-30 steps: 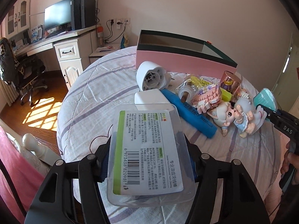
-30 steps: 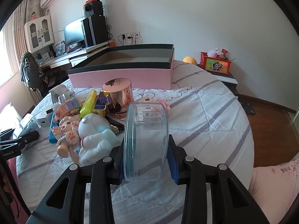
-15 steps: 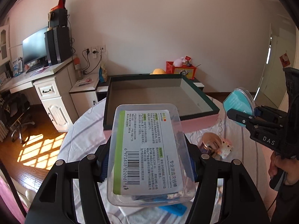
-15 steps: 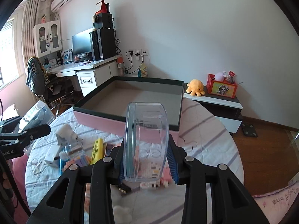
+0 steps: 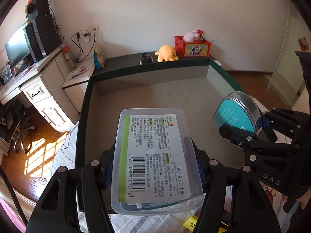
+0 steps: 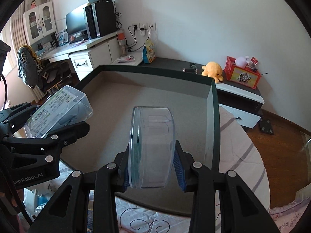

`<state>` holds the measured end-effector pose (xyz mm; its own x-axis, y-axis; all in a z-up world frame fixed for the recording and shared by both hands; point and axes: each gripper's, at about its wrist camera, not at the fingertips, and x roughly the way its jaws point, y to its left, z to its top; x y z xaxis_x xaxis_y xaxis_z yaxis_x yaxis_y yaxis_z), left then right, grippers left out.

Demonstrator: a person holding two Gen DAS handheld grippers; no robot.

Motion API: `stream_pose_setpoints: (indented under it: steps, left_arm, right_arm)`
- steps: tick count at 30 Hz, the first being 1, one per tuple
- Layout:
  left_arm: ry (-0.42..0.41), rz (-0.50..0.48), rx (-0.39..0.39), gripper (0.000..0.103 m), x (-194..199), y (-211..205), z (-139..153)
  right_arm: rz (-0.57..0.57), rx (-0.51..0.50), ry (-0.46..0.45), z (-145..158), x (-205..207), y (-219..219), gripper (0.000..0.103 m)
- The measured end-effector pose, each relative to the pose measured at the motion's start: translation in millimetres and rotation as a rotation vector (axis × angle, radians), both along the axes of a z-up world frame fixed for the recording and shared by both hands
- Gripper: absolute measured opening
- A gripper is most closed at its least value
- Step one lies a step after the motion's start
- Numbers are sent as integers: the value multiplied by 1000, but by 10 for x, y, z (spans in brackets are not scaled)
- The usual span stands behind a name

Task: Organize rigid objects
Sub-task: 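Lower the plastic box into the pink box with the left gripper while the right drops the cylinder in, then move both tools back toward the remaining items on the bed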

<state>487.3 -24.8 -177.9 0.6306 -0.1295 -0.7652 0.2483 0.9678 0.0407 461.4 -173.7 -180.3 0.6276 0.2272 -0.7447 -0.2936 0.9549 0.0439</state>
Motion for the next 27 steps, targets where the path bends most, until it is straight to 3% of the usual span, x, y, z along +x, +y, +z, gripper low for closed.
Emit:
stream_pose_setpoints:
  steps: [5,7,12,14,19,20,21,27]
  left_arm:
    - [8,4,20,70,-32,-25,-47]
    - [-32,11,7,86,-133,30,43]
    - [-162,41,-18,98,-639,220,412]
    - [-239,66,-28,100,-942,310,589]
    - [-422,120,-56,103,-1799,478,920]
    - [-448,119,-63,103,-1962,484,957]
    - [-468,120,-59,103,-2116,482,983]
    - [-558,151,-22,103,-2919,487,1042]
  right_arm:
    - [-12,-3,44,-155,58,-3,38]
    - [-18,6,32,-133,12,-18,41]
    - [-46,23,-57,144,-300,-35,74]
    - [-59,30,-111,318,-526,-48,83]
    - [-101,41,-269,771,-1310,-64,89]
    - [-113,34,-309,853,-1482,-55,93]
    - [-125,29,-350,930,-1669,-38,103]
    - [-191,1,-494,1158,-2632,17,103]
